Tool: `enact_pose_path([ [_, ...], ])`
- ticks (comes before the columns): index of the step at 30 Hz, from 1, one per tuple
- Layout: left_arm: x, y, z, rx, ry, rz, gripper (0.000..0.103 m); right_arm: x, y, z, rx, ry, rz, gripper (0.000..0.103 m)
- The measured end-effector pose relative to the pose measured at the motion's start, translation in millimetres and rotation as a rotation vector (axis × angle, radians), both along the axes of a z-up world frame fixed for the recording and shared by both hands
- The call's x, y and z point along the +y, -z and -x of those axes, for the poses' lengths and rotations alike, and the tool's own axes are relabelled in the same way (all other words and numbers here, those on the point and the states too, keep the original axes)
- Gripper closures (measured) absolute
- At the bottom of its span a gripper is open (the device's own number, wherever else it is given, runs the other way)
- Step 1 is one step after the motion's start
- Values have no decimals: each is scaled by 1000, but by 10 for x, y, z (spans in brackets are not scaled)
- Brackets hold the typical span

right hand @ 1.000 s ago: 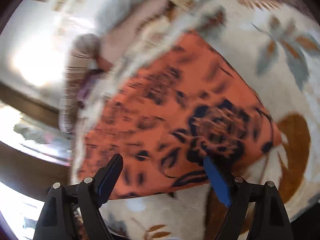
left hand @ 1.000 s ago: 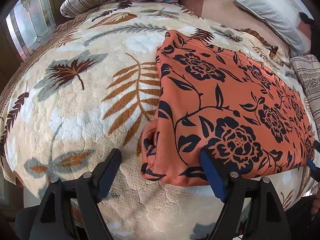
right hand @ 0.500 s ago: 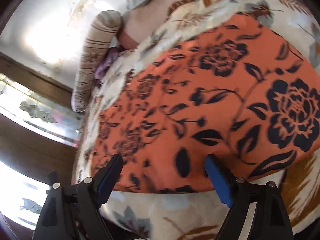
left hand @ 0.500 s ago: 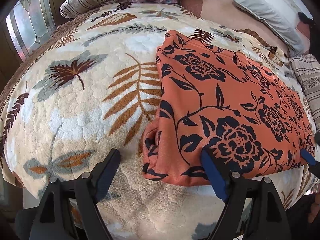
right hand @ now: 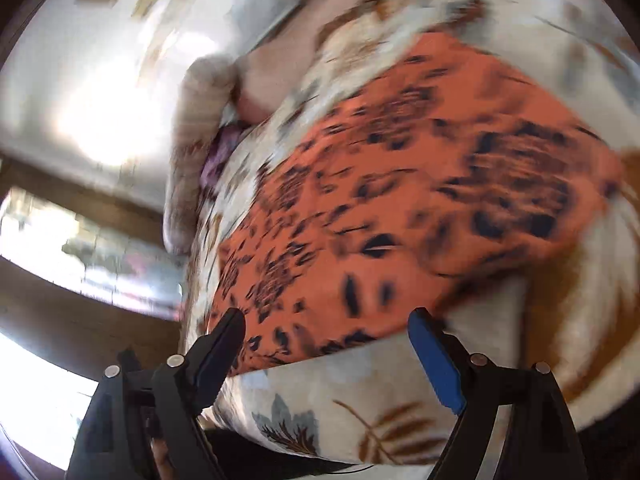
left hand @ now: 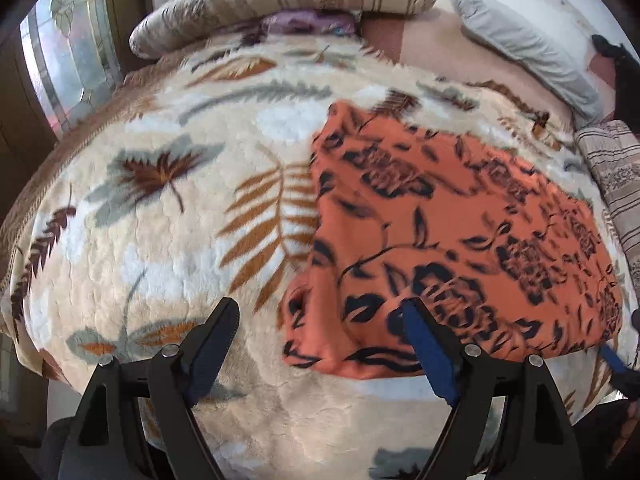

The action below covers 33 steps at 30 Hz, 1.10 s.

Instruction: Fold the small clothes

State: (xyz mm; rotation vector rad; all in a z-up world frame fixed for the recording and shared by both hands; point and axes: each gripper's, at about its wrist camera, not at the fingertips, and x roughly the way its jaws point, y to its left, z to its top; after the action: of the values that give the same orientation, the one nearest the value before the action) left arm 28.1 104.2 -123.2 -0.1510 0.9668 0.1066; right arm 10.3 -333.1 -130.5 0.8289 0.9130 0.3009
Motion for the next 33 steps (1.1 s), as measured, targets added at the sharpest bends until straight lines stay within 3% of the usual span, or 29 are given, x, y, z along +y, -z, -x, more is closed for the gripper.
enact_pose_path([
  [4,-270,-116,-132,-19,66,20,19,-572,250,158,77,239,-118,16],
  [6,-444,-110,-220,-19,97,25,19,-753,320,161,73,311,-202,16],
  [11,-835,3,-404,5,146,49,19,-900,318,-53,58,392,-242,18],
  [12,-904,33,-433,11,155,38,19,-902,314,-97,59,402,-250,22],
  [14,-1002,72,-460,20,169,21,19,-895,327,-203,87,377,-216,88],
  [16,-1064,79,-474,26,181,13,19,-879,291,-263,98,354,-165,93],
  [17,-1070,54,-464,16,188,11,19,-841,130,-245,52,335,-91,93],
  [20,-1061,-33,-437,-34,183,-5,19,-672,-325,-157,-63,292,138,94],
  [22,-1079,61,-511,-5,179,-10,19,-624,-203,-264,6,245,241,93],
  [23,-1091,155,-567,38,177,-25,19,-664,-6,-320,84,240,248,88],
  [24,-1112,268,-611,84,183,-46,19,-763,166,-300,114,258,151,87],
  [25,-1126,296,-596,69,194,-64,18,-865,188,-228,86,287,57,85],
  [27,-1153,290,-570,47,207,-92,18,-970,83,-151,81,315,45,70],
  [29,-1140,291,-587,52,207,-82,17,-1049,-73,-96,42,320,61,32],
  [33,-1151,295,-589,55,208,-84,17,-1175,-441,-341,-58,252,114,31],
])
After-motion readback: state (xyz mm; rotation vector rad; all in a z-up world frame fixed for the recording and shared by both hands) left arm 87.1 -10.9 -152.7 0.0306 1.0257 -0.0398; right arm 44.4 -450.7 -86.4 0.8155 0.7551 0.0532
